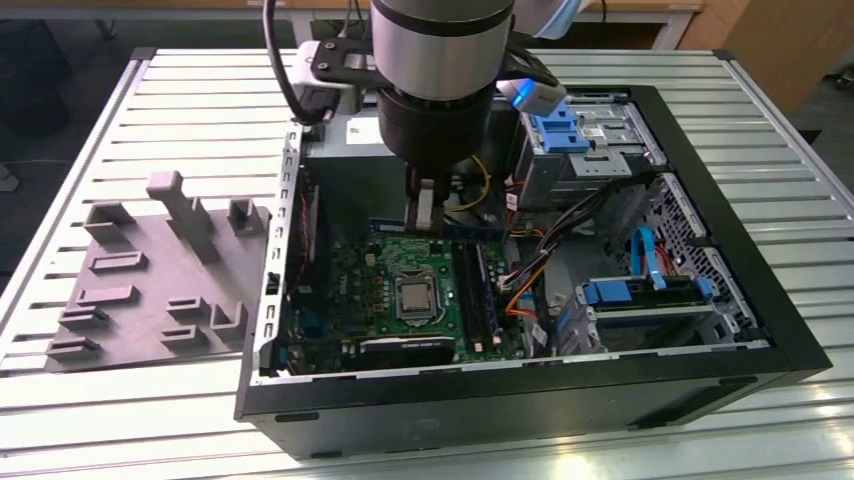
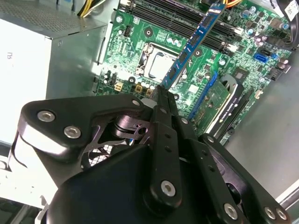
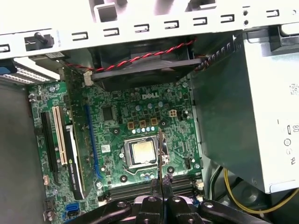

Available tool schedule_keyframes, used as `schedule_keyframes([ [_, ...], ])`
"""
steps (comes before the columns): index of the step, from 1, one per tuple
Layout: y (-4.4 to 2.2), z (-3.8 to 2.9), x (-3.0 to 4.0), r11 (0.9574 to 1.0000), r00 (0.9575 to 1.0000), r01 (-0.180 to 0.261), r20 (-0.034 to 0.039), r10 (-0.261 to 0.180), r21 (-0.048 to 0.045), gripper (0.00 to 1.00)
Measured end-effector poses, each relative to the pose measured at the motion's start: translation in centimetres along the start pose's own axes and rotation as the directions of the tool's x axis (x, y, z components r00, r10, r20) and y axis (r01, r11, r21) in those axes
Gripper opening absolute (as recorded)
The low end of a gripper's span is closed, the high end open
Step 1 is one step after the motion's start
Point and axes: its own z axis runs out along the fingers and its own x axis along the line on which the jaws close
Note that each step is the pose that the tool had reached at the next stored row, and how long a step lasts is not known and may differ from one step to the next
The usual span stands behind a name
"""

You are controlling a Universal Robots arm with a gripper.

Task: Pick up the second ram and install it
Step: 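Insert the second ram into the second slot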

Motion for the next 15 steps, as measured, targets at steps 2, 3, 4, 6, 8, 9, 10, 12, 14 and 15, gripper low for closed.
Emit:
schedule_keyframes([
  [2, 0.0, 0.0, 0.0, 1.0, 1.0, -0.009, 0.0001, 0.009, 0.0007, 0.11],
  [3, 0.0, 0.0, 0.0, 0.9999, 0.9999, -0.013, 0.0001, 0.013, 0.0011, 0.11],
  [4, 0.0, 0.0, 0.0, 0.9999, 0.9999, -0.017, 0.0001, 0.017, 0.0014, 0.11],
  [6, 0.0, 0.0, 0.0, 0.9997, 0.9997, -0.025, 0.0002, 0.025, 0.0021, 0.11],
  [8, 0.0, 0.0, 0.0, 0.9994, 0.9994, -0.034, 0.0002, 0.034, 0.0029, 0.11],
  [9, 0.0, 0.0, 0.0, 0.9993, 0.9993, -0.038, 0.0003, 0.038, 0.0033, 0.11],
  [10, 0.0, 0.0, 0.0, 0.9991, 0.9991, -0.042, 0.0004, 0.042, 0.0036, 0.11],
  [12, 0.0, 0.0, 0.0, 0.9987, 0.9987, -0.051, 0.0005, 0.051, 0.0043, 0.11],
  [14, 0.0, 0.0, 0.0, 0.9982, 0.9983, -0.059, 0.0006, 0.059, 0.0051, 0.11],
  [15, 0.0, 0.0, 0.0, 0.998, 0.998, -0.063, 0.0006, 0.063, 0.0054, 0.11],
])
